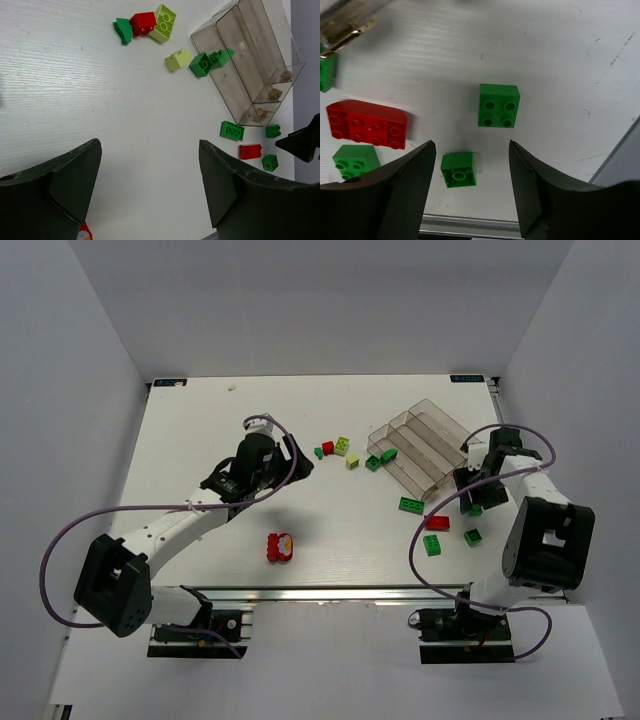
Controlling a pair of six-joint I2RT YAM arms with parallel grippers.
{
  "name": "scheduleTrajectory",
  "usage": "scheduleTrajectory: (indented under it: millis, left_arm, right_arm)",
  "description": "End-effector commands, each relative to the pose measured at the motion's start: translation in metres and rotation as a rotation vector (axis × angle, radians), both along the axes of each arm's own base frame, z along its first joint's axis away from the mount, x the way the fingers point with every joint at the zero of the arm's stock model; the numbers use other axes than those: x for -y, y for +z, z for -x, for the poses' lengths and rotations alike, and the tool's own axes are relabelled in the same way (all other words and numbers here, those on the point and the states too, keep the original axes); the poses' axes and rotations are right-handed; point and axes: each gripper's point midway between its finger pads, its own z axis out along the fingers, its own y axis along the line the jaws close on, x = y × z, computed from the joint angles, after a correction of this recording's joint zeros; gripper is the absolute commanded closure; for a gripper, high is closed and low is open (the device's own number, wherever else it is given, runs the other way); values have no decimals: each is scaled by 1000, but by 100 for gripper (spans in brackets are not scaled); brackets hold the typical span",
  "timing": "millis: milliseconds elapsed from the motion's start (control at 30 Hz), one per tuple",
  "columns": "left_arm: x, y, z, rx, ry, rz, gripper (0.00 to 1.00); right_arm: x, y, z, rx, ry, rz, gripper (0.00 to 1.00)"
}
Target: Sort the legos into containers by color
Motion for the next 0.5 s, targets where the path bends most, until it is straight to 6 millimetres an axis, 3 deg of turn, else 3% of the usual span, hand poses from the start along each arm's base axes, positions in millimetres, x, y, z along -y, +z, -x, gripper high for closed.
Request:
scheduleTrajectory:
  millis: [0,467]
  left_arm:
    - [0,9,-3,22,-12,-2,12]
    - [-6,6,-8,16,-25,-18,12]
  right_arm:
    - [8,-3,-6,-19,35,24,35]
    - [29,-25,-20,-64,34,50,31]
